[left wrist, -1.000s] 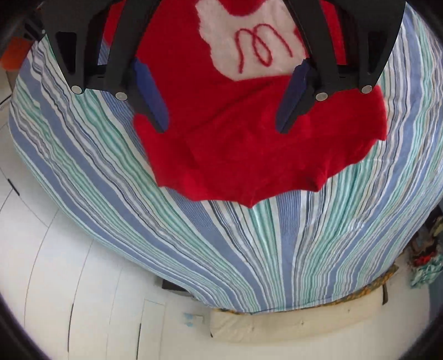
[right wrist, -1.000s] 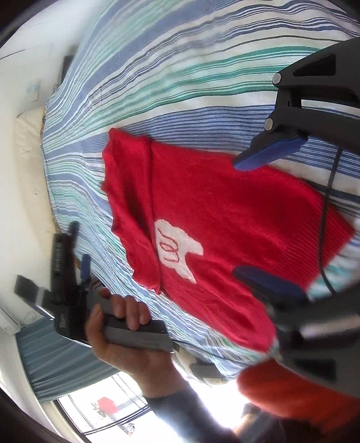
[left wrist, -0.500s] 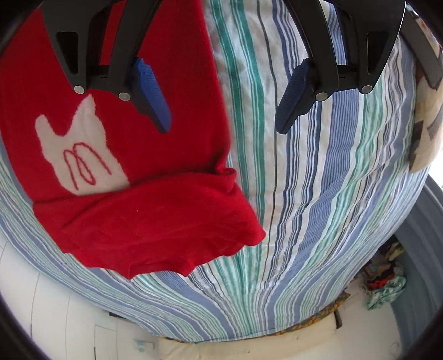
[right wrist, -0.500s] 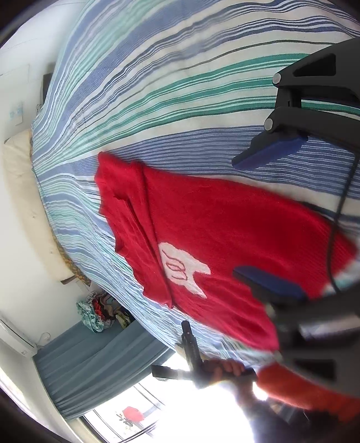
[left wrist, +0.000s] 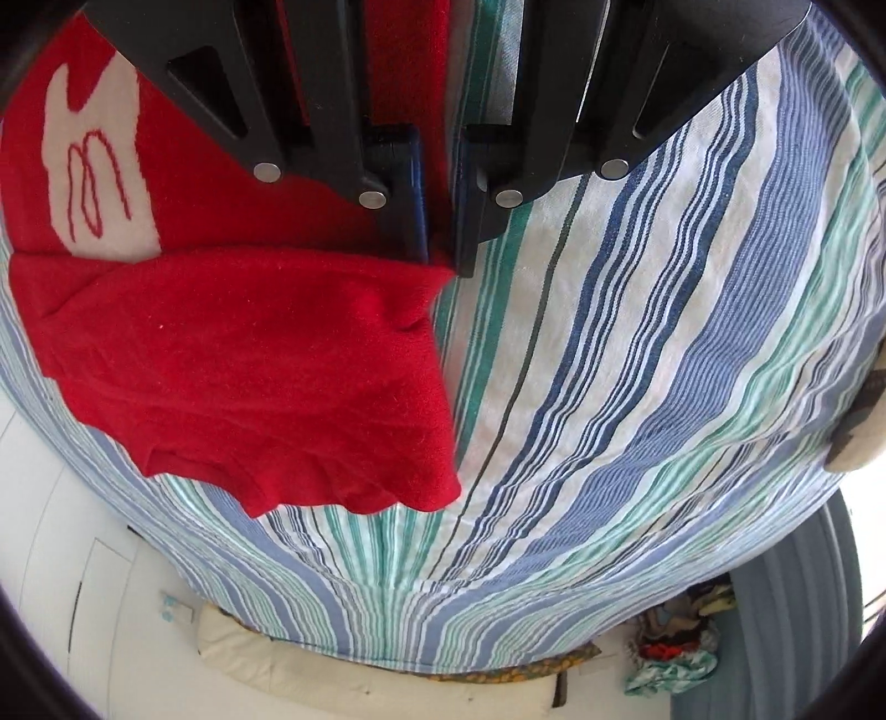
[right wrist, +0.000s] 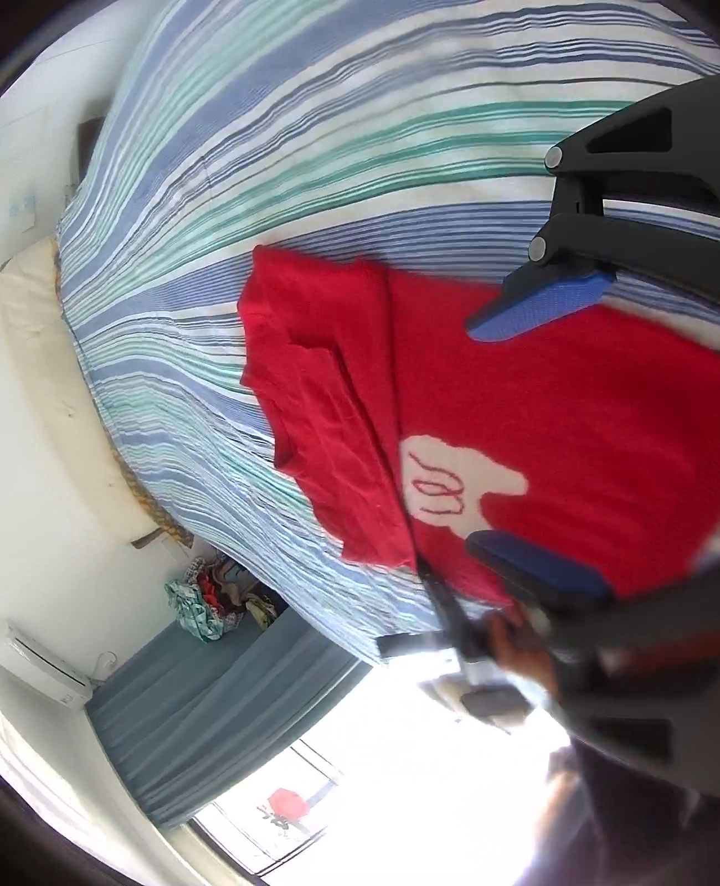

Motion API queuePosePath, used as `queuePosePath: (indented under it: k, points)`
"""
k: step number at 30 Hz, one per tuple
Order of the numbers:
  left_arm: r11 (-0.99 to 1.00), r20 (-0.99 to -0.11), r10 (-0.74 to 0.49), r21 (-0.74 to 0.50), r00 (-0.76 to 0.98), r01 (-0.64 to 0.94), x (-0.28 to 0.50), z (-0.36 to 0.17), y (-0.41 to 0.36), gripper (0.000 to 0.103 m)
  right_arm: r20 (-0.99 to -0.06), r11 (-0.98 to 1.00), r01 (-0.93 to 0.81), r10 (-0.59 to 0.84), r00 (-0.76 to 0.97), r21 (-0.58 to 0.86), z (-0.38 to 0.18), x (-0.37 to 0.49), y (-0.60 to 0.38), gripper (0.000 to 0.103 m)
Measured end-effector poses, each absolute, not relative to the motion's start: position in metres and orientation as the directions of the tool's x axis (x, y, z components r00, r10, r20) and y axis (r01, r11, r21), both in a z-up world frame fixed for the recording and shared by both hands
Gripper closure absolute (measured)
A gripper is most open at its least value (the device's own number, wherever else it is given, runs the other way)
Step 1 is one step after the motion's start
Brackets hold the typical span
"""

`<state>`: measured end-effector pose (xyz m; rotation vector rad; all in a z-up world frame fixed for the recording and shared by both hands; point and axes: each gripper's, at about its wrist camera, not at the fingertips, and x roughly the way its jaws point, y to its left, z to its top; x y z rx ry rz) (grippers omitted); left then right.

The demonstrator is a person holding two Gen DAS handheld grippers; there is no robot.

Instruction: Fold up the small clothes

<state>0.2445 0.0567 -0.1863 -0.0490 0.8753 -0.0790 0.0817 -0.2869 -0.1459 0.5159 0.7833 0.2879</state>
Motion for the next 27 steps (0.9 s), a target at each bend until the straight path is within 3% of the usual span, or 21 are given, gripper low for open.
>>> queuePosePath:
  k: [3, 5, 10, 11, 13, 16, 19, 21, 23, 25, 26, 27]
  points:
    - [0.994, -0.765, -0.104, -0.092, 0.636, 0.052, 0.245, -0.189, 0.058, 0.095, -0.589, 0.733, 0.057, 0.495, 0.638, 0.678, -0.165, 0.159, -0.309, 0.041]
    - [0.993, -0.766, -0.114, -0.106, 0.632, 0.052, 0.246, -0.191, 0.059, 0.095, -0.612, 0.7, 0.138, 0.491, 0.619, 0.701, -0.184, 0.199, -0.318, 0.053]
    - [0.989, -0.762, -0.139, -0.138, 0.632, 0.052, 0.246, -0.193, 0.064, 0.094, -0.655, 0.605, 0.31, 0.509, 0.558, 0.734, -0.229, 0.25, -0.317, 0.056]
    - [0.988, -0.762, -0.143, -0.144, 0.632, 0.051, 0.246, -0.193, 0.065, 0.094, -0.664, 0.602, 0.328, 0.502, 0.554, 0.728, -0.235, 0.254, -0.315, 0.073]
    - [0.986, -0.76, -0.152, -0.157, 0.632, 0.049, 0.246, -0.194, 0.067, 0.093, -0.677, 0.636, 0.312, 0.478, 0.559, 0.706, -0.233, 0.262, -0.308, 0.098]
    - [0.985, -0.757, -0.157, -0.164, 0.634, 0.049, 0.246, -0.194, 0.068, 0.093, -0.666, 0.733, 0.233, 0.376, 0.644, 0.639, -0.202, 0.253, -0.308, 0.098]
    - [0.986, -0.758, -0.153, -0.159, 0.634, 0.048, 0.247, -0.194, 0.067, 0.093, -0.742, 0.794, 0.268, 0.308, 0.596, 0.545, -0.207, 0.253, -0.309, 0.098]
    - [0.985, -0.759, -0.159, -0.17, 0.632, 0.044, 0.245, -0.19, 0.069, 0.092, -0.787, 0.819, 0.276, 0.301, 0.539, 0.502, -0.219, 0.257, -0.303, 0.092]
    - [0.979, -0.753, -0.173, -0.202, 0.635, 0.027, 0.24, -0.182, 0.079, 0.09, -0.785, 0.83, 0.272, 0.28, 0.552, 0.487, -0.218, 0.252, -0.301, 0.083]
    - [0.978, -0.744, -0.149, -0.208, 0.652, -0.015, 0.229, -0.173, 0.094, 0.093, -0.781, 0.847, 0.262, 0.251, 0.572, 0.463, -0.21, 0.243, -0.302, 0.056]
    - [0.976, -0.738, -0.153, -0.218, 0.657, -0.017, 0.222, -0.169, 0.101, 0.094, -0.777, 0.858, 0.251, 0.235, 0.585, 0.448, -0.204, 0.238, -0.303, 0.049]
    - [0.976, -0.735, -0.158, -0.219, 0.66, -0.011, 0.214, -0.165, 0.106, 0.094, -0.767, 0.87, 0.229, 0.226, 0.601, 0.436, -0.197, 0.232, -0.304, 0.048]
